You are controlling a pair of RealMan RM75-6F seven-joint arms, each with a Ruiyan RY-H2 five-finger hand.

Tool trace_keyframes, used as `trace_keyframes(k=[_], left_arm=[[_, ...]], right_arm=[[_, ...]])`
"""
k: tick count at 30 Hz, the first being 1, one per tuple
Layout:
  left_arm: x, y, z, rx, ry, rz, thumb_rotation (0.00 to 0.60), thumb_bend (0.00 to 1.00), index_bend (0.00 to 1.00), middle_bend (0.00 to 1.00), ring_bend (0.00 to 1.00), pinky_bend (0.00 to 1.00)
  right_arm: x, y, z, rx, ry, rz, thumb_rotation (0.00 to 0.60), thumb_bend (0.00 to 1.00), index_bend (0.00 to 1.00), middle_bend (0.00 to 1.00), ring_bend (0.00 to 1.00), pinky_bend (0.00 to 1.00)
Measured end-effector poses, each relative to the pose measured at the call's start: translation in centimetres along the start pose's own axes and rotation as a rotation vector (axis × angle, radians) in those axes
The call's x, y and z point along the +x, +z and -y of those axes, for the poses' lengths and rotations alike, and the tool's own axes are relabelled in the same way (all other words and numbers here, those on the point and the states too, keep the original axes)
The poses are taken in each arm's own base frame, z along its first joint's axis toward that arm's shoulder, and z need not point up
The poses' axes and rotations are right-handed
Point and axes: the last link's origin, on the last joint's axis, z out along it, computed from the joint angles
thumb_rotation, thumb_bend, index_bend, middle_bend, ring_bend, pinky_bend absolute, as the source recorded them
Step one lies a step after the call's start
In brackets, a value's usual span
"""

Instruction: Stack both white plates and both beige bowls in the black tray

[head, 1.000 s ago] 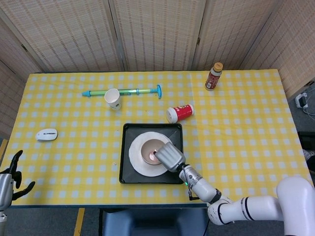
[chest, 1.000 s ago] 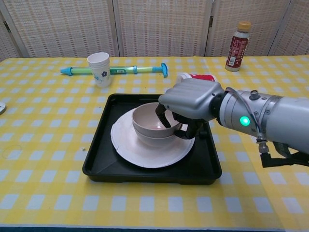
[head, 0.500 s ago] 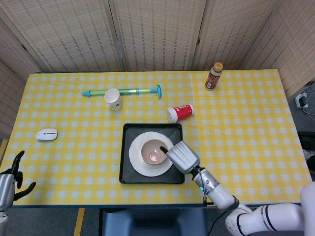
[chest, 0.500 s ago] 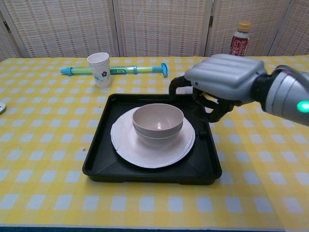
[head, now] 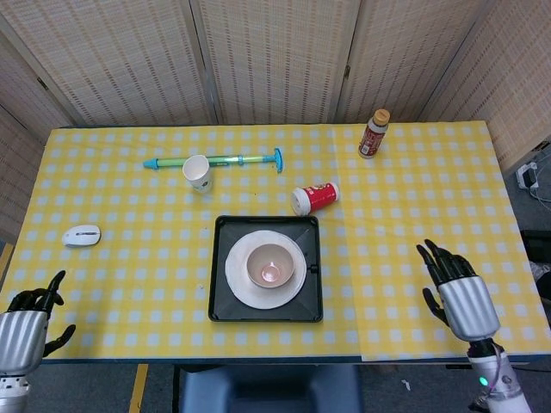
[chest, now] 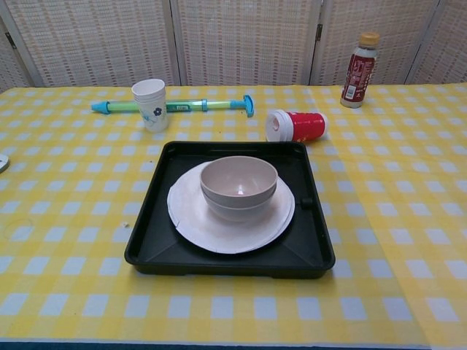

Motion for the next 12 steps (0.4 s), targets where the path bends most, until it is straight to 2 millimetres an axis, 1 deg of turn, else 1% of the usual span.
trace_keyframes(k=[1,2,3,5,7,12], left_arm=[[-0.1,-0.1,-0.2,-0.010,0.006,-0.002,0.600,0.21,0.10,0.21,0.07,0.05],[-0.2,-0.2,-0.4,-0.020,0.011,-0.004,0.600,0.21,0.10,0.18,0.05,0.02],[-0.3,-0.3,-0.7,-0.029,0.017,-0.008,0.600,0.21,0.10,0.13,0.02,0.00],[-0.4,-0.4,-1.0,-0.041,0.026,-0.013,0.600,0.21,0.10,0.08,0.00,0.00],[-0.5,-0.5,-1.2,-0.057,0.032,-0.013,0.600,0.21,0.10,0.05,0.00,0.00],[-0.6,-0.7,-1.4,-0.075,0.031,-0.012,0.600,0.21,0.12,0.05,0.00,0.00]], right_arm=[[0.2,-1.2,-1.0,-0.026,-0.011,0.024,0.600,0.37,0.00,0.00,0.00,0.00],[0.4,-1.8,-1.4,-0.037,-0.018,0.038,0.600,0.37,0.00,0.00,0.00,0.00],[0.6,-2.2,-1.7,-0.042,-0.024,0.050,0.600,0.37,0.00,0.00,0.00,0.00],[1.1,-3.0,-2.1,-0.043,-0.023,0.071,0.600,0.37,0.00,0.00,0.00,0.00],[1.6,-3.6,-2.3,-0.034,-0.009,0.075,0.600,0.37,0.00,0.00,0.00,0.00],[2.4,-4.5,-2.3,-0.023,0.026,0.062,0.600,0.37,0.00,0.00,0.00,0.00]])
